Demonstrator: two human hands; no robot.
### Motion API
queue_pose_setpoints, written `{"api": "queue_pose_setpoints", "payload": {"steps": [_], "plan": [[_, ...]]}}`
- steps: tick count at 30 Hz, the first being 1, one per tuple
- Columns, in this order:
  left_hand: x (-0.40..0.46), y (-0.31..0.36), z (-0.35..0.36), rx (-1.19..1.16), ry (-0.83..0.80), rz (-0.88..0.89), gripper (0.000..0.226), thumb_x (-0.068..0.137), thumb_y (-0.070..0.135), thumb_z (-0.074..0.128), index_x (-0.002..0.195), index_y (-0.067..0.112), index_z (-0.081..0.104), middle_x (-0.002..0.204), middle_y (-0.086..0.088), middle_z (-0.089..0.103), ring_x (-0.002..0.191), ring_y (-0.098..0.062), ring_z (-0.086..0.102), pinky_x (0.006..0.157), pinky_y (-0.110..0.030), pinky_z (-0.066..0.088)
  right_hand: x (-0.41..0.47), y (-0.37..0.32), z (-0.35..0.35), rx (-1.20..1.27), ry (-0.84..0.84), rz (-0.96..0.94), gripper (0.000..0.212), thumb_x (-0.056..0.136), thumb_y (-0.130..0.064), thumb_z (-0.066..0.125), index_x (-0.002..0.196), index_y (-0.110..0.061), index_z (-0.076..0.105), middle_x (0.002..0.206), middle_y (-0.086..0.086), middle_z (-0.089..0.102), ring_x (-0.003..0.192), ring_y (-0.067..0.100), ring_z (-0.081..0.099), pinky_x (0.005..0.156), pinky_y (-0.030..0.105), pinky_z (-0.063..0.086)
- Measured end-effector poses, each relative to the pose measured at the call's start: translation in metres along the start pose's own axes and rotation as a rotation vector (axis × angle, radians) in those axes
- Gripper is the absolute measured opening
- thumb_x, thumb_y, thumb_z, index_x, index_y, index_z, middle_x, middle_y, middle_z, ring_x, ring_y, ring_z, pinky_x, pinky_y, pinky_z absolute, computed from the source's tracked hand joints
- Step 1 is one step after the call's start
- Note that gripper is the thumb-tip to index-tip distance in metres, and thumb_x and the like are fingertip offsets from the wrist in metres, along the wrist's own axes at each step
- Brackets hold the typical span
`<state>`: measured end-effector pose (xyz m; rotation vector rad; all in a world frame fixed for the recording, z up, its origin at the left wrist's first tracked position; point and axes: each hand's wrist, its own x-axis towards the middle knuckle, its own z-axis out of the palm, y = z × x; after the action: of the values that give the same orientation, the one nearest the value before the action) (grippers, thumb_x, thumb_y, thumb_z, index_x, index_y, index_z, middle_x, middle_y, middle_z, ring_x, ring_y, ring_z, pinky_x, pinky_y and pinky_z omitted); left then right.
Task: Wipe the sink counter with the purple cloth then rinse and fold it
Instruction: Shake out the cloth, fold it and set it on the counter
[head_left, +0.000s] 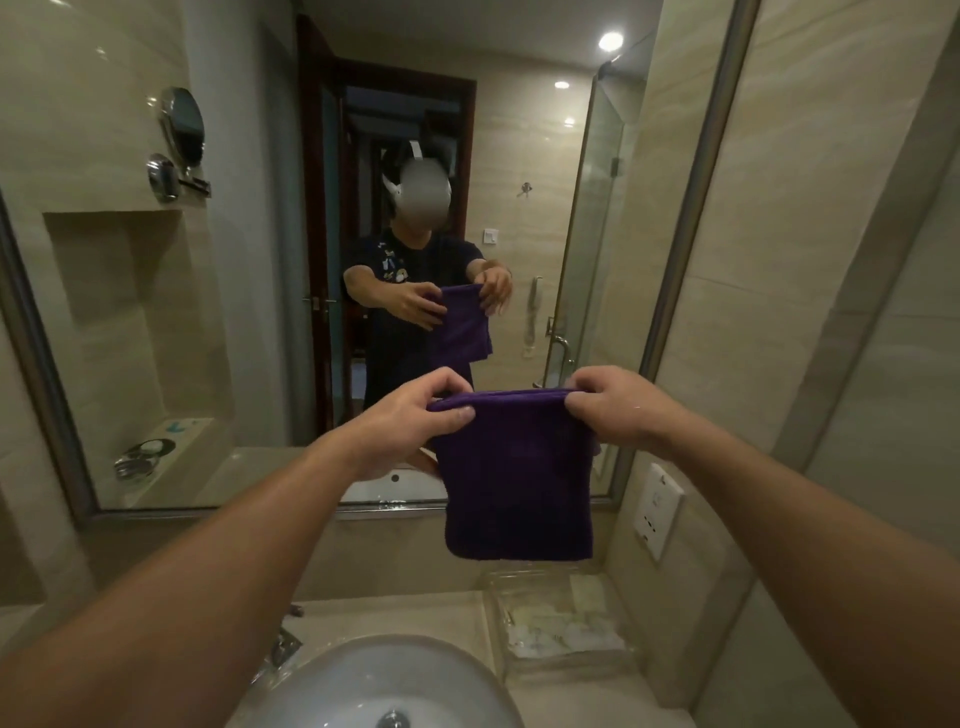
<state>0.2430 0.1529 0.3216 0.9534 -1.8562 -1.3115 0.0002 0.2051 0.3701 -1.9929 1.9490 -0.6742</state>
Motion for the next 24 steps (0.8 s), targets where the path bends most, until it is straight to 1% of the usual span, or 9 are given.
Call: {"api": "queue_pose_setpoints", "payload": {"steps": [2, 4, 10, 12, 15, 17, 19, 22, 24], "plan": [[0.002, -0.006, 0.005, -0.065, 0.068, 0.019, 0.015, 0.100, 0.024, 0.057, 0.114, 0.023, 0.061, 0.116, -0.010, 0.065, 0.097, -0.029, 0.071, 0.063, -0.039, 0.060, -0.001, 0.006, 0.000, 0.124, 0.018, 0.026, 0.018, 0.098, -0.021, 0.047, 0.096, -0.017, 0.064, 0.090, 0.008, 0.068, 0.078, 0.022, 0.067, 0.072, 0.044, 0.059], [0.005, -0.008, 0.008, -0.052, 0.103, 0.043, 0.016, 0.100, 0.027, 0.056, 0.115, 0.025, 0.062, 0.118, -0.010, 0.063, 0.098, -0.032, 0.069, 0.061, -0.040, 0.060, -0.001, 0.013, 0.001, 0.191, 0.002, 0.052, 0.018, 0.100, -0.019, 0.045, 0.100, -0.017, 0.063, 0.092, 0.011, 0.067, 0.077, 0.025, 0.068, 0.062, 0.040, 0.061], [0.013, -0.015, 0.025, 0.065, 0.038, 0.051, 0.013, 0.104, 0.027, 0.047, 0.114, 0.028, 0.056, 0.115, -0.007, 0.062, 0.101, -0.029, 0.068, 0.059, -0.041, 0.061, -0.007, 0.030, 0.009, 0.236, -0.011, 0.110, 0.019, 0.099, -0.013, 0.043, 0.100, -0.017, 0.062, 0.087, 0.012, 0.064, 0.067, 0.027, 0.070, 0.056, 0.040, 0.062], [0.017, -0.019, 0.033, 0.103, 0.006, 0.033, 0.012, 0.104, 0.025, 0.049, 0.113, 0.026, 0.056, 0.113, -0.006, 0.063, 0.100, -0.027, 0.068, 0.063, -0.040, 0.062, -0.010, 0.039, 0.009, 0.186, 0.003, 0.108, 0.020, 0.096, -0.013, 0.044, 0.094, -0.018, 0.062, 0.083, 0.008, 0.063, 0.066, 0.025, 0.067, 0.058, 0.040, 0.061], [0.028, -0.025, 0.042, 0.178, -0.014, 0.030, 0.011, 0.099, 0.016, 0.058, 0.107, 0.021, 0.063, 0.105, -0.005, 0.070, 0.095, -0.020, 0.071, 0.077, -0.039, 0.063, -0.012, 0.057, 0.010, 0.066, -0.028, 0.126, 0.017, 0.094, -0.015, 0.048, 0.087, -0.021, 0.063, 0.081, 0.002, 0.065, 0.074, 0.021, 0.064, 0.073, 0.041, 0.059], [0.035, -0.031, 0.050, 0.227, -0.023, 0.028, 0.013, 0.094, 0.011, 0.065, 0.104, 0.019, 0.068, 0.099, -0.003, 0.074, 0.091, -0.016, 0.073, 0.082, -0.035, 0.061, -0.012, 0.071, 0.012, 0.019, -0.091, 0.164, 0.014, 0.093, -0.015, 0.052, 0.090, -0.020, 0.064, 0.082, 0.003, 0.069, 0.077, 0.019, 0.066, 0.072, 0.036, 0.056], [0.041, -0.038, 0.061, 0.256, -0.020, 0.000, 0.016, 0.091, 0.010, 0.070, 0.104, 0.020, 0.069, 0.096, -0.002, 0.076, 0.089, -0.014, 0.074, 0.081, -0.032, 0.061, -0.009, 0.087, 0.016, -0.035, -0.127, 0.190, 0.012, 0.093, -0.017, 0.053, 0.090, -0.022, 0.064, 0.087, 0.002, 0.070, 0.081, 0.017, 0.067, 0.071, 0.032, 0.056], [0.057, -0.054, 0.077, 0.356, -0.028, -0.043, 0.018, 0.088, 0.015, 0.074, 0.105, 0.021, 0.073, 0.095, 0.002, 0.077, 0.090, -0.013, 0.074, 0.086, -0.035, 0.060, 0.001, 0.112, 0.024, -0.082, -0.196, 0.220, 0.012, 0.095, -0.017, 0.053, 0.092, -0.023, 0.064, 0.087, 0.002, 0.072, 0.072, 0.014, 0.068, 0.061, 0.028, 0.052], [0.068, -0.067, 0.086, 0.429, -0.044, -0.079, 0.015, 0.087, 0.019, 0.076, 0.102, 0.023, 0.076, 0.092, 0.006, 0.077, 0.089, -0.009, 0.072, 0.087, -0.034, 0.059, 0.008, 0.131, 0.032, -0.095, -0.263, 0.241, 0.014, 0.096, -0.017, 0.052, 0.096, -0.021, 0.065, 0.088, 0.003, 0.073, 0.069, 0.016, 0.071, 0.060, 0.029, 0.057]]}}
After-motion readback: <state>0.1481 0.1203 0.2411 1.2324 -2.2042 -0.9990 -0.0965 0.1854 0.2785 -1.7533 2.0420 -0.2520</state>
